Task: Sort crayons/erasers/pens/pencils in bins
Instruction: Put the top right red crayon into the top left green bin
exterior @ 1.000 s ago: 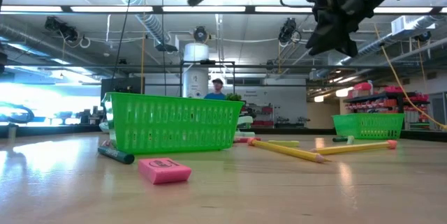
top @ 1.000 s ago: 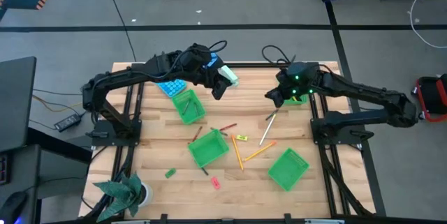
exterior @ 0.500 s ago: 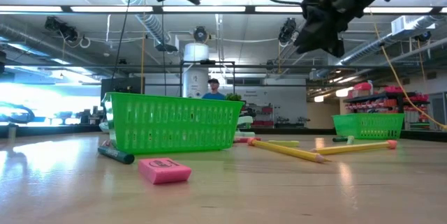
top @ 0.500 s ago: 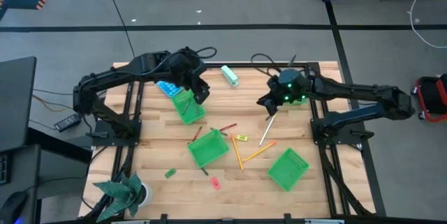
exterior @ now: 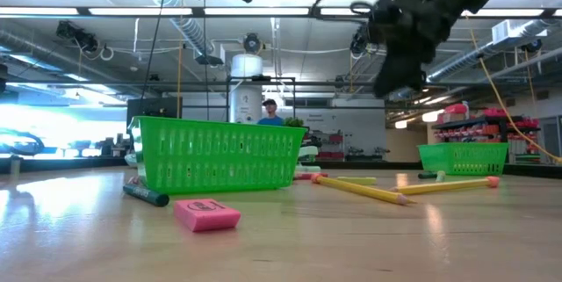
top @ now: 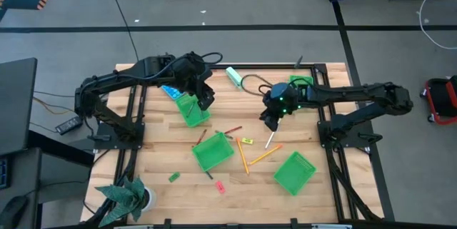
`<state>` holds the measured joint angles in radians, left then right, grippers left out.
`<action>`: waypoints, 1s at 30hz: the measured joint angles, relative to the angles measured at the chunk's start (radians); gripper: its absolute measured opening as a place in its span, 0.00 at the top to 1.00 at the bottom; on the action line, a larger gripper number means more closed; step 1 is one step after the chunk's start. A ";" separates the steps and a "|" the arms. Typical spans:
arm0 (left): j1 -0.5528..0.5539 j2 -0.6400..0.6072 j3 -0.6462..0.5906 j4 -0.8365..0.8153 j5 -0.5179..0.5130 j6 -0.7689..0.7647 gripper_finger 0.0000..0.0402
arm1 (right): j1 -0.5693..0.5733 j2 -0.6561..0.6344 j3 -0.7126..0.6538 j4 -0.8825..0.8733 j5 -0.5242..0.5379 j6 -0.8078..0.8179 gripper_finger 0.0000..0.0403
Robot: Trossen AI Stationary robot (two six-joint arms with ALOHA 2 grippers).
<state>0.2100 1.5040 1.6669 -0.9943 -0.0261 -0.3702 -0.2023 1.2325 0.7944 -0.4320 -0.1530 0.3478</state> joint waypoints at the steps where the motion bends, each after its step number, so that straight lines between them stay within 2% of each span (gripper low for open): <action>1: 0.000 0.000 0.000 0.000 0.000 0.000 0.81 | -0.006 0.012 0.000 -0.024 0.001 -0.037 0.74; 9: 0.000 0.000 0.000 0.001 0.000 -0.003 0.80 | -0.046 0.110 0.000 -0.067 0.003 -0.424 0.74; 14: 0.000 0.000 0.000 0.001 0.000 -0.006 0.80 | -0.058 0.156 0.000 -0.073 0.002 -0.558 0.73; 18: 0.000 0.000 0.000 0.002 0.000 -0.011 0.81 | -0.057 0.169 0.000 -0.031 -0.001 -0.583 0.65; 23: 0.000 0.000 0.000 0.004 -0.010 -0.010 0.79 | -0.048 0.168 0.000 0.169 -0.014 -0.570 0.52; 26: 0.000 0.000 0.000 0.004 -0.020 -0.010 0.78 | -0.036 0.190 0.000 0.268 -0.016 -0.525 0.48; 30: 0.000 0.001 0.000 0.001 -0.020 -0.010 0.79 | -0.020 0.226 0.013 0.287 -0.009 -0.479 0.48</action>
<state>0.2100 1.5047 1.6669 -0.9934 -0.0458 -0.3801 -0.2227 1.4587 0.8072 -0.1447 -0.1621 -0.1309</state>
